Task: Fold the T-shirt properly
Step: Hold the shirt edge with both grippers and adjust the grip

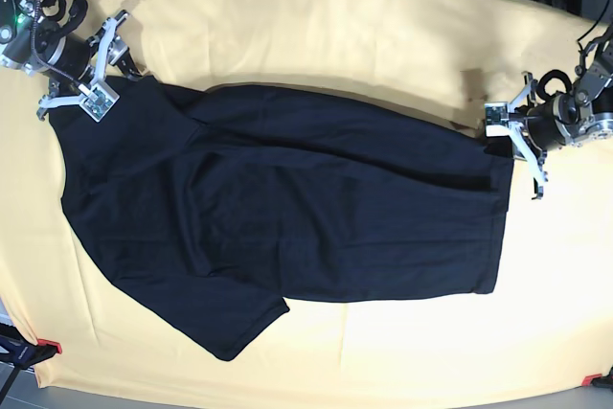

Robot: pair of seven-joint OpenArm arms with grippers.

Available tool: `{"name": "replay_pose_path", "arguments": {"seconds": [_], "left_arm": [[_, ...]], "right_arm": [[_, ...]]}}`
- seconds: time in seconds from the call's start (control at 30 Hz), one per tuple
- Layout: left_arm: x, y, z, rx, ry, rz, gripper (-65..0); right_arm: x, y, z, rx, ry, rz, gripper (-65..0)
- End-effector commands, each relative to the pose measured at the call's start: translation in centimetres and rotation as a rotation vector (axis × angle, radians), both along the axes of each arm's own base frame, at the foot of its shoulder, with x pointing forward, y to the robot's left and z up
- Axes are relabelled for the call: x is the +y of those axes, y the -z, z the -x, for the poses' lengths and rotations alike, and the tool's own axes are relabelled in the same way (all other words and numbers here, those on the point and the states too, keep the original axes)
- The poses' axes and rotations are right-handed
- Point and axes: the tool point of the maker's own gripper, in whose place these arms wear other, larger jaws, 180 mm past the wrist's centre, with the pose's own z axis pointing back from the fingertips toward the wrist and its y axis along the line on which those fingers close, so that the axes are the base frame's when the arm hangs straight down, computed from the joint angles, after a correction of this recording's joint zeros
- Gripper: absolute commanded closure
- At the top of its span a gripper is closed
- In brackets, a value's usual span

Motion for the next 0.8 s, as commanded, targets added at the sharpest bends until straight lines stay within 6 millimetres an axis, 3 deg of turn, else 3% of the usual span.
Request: {"name": "replay_pose_path", "arguments": {"seconds": [0.0, 0.13, 0.27, 0.37, 0.63, 0.77], "left_arm": [[0.4, -1.6, -1.1, -0.049, 0.002, -0.005, 0.0], [0.4, -1.5, -1.0, -0.045, 0.003, -0.006, 0.0], [0.2, -1.5, -0.8, -0.030, -0.001, 0.009, 0.0], [0.0, -1.1, -0.1, 0.020, 0.002, 0.024, 0.0], [-0.1, -1.1, 0.0, 0.028, 0.003, 0.025, 0.0], [-0.1, -1.1, 0.0, 0.028, 0.003, 0.025, 0.0]], "right_arm": [[0.0, -0.9, -0.5, -0.030, -0.009, -0.005, -36.0], [-0.1, -0.9, -0.5, -0.030, -0.008, 0.001, -36.0], [-2.1, -0.7, -1.2, -0.062, 0.027, 0.120, -36.0], [-2.6, -0.4, -1.0, -0.056, 0.028, 0.147, -36.0], [-4.3, 2.0, 0.1, 0.032, 0.041, 0.160, -36.0], [-5.1, 2.7, -0.2, 0.018, 0.070, 0.148, -36.0]]}}
